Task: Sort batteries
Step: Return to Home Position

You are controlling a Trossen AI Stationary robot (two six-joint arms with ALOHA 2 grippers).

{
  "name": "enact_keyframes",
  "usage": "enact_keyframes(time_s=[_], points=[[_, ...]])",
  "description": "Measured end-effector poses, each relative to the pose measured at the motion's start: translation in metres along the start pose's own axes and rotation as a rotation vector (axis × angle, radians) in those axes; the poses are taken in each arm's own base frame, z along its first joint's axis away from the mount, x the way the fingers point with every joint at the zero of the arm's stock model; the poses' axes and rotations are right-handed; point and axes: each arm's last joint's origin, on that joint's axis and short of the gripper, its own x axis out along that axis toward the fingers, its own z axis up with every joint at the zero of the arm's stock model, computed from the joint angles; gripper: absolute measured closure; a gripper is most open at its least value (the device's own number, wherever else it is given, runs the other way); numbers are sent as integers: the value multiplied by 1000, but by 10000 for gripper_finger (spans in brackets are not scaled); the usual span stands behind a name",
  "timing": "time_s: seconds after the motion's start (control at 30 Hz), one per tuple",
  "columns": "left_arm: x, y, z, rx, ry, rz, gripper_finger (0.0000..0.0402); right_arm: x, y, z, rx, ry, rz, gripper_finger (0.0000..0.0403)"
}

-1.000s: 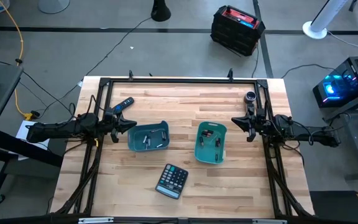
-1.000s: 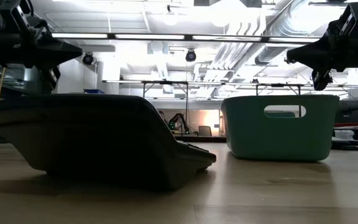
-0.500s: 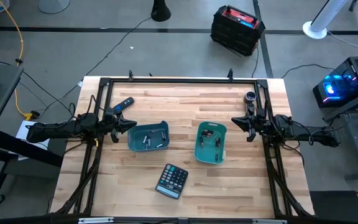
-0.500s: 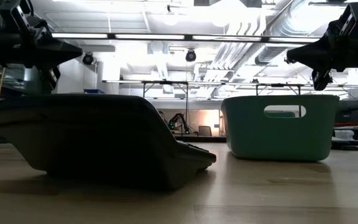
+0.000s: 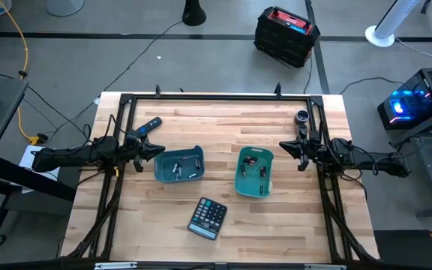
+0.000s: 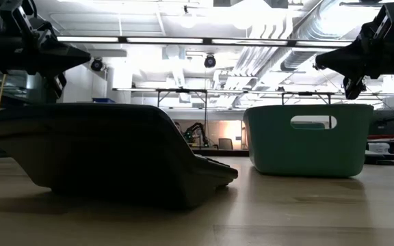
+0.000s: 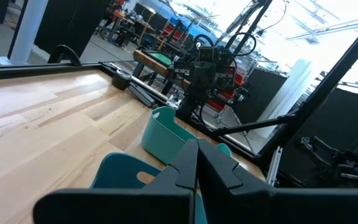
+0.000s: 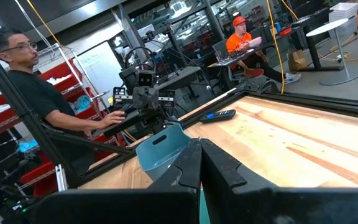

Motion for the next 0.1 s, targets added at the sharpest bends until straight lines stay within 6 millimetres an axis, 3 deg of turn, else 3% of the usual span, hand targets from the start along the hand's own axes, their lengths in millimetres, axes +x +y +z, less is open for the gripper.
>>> enact_keyframes(time_s=[0.1], points=[[0,0,0,0,0,0,401,0,0,0,2,0,0,402]])
